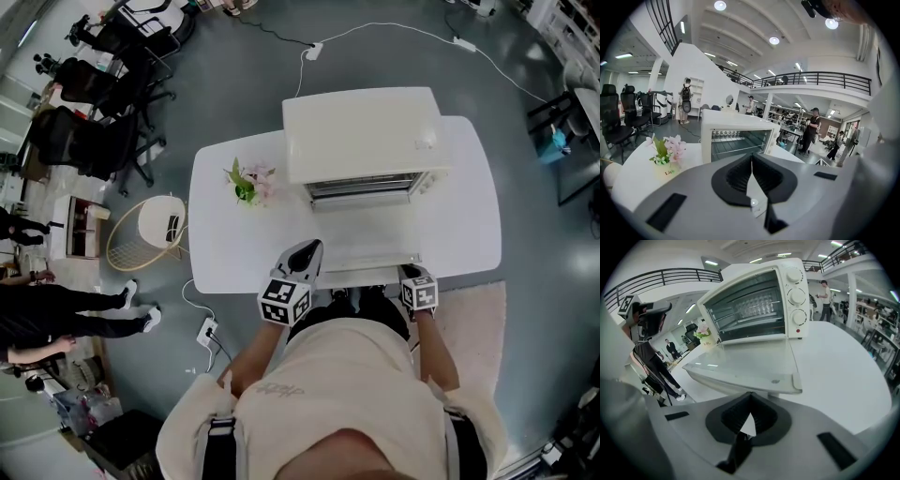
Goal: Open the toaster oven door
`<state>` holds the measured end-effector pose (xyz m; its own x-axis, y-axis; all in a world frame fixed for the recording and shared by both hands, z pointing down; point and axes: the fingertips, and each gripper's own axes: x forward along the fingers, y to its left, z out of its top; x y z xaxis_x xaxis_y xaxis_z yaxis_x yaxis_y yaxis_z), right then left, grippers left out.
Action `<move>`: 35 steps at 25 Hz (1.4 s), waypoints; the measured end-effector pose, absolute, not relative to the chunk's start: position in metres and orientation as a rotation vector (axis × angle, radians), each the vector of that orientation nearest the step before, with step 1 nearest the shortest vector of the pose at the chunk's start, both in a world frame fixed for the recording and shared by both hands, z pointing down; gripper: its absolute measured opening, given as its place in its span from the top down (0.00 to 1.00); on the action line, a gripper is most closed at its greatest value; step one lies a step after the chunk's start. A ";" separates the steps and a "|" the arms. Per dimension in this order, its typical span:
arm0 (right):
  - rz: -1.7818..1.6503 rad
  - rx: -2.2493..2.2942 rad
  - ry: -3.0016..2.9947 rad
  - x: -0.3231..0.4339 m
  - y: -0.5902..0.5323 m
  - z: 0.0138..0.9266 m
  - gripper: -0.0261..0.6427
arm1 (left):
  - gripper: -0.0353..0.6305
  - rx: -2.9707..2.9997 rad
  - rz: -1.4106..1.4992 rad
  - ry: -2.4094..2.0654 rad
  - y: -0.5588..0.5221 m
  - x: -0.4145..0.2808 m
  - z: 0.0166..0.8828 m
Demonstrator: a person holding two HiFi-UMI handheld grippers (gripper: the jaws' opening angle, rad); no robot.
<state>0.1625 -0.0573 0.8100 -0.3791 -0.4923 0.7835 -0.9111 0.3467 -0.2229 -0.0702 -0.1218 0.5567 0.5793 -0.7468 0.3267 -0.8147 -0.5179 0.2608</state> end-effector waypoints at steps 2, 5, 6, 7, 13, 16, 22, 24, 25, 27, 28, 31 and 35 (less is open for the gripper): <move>0.892 1.224 -1.998 0.162 -0.058 0.815 0.95 | 0.91 2.424 0.255 -1.263 -0.122 -0.073 0.559; 0.894 1.230 -1.991 0.162 -0.058 0.819 0.95 | 0.91 2.424 0.268 -1.260 -0.124 -0.076 0.562; 0.894 1.234 -1.990 0.162 -0.058 0.821 0.95 | 0.91 2.426 0.270 -1.258 -0.125 -0.076 0.562; 0.895 1.237 -1.989 0.162 -0.059 0.822 0.95 | 0.91 2.428 0.272 -1.256 -0.127 -0.077 0.562; 0.905 1.251 -1.971 0.163 -0.058 0.828 0.95 | 0.91 2.441 0.273 -1.238 -0.130 -0.076 0.563; 0.912 1.253 -1.960 0.163 -0.057 0.833 0.95 | 0.91 2.440 0.277 -1.231 -0.130 -0.078 0.566; 0.915 1.258 -1.959 0.163 -0.059 0.835 0.95 | 0.91 2.439 0.280 -1.226 -0.134 -0.082 0.570; 0.916 1.259 -1.958 0.163 -0.059 0.836 0.95 | 0.91 2.440 0.283 -1.217 -0.135 -0.081 0.571; 0.917 1.263 -1.954 0.165 -0.059 0.836 0.95 | 0.91 2.442 0.284 -1.209 -0.135 -0.079 0.571; 0.921 1.273 -1.945 0.168 -0.058 0.836 0.95 | 0.91 2.450 0.284 -1.195 -0.136 -0.076 0.571; 0.924 1.277 -1.943 0.168 -0.058 0.835 0.95 | 0.91 2.455 0.283 -1.190 -0.137 -0.075 0.570; 0.927 1.279 -1.939 0.168 -0.053 0.832 0.95 | 0.91 2.467 0.278 -1.175 -0.139 -0.074 0.570; 0.909 1.299 -1.942 0.169 -0.043 0.817 0.95 | 0.91 2.482 0.258 -1.149 -0.141 -0.071 0.566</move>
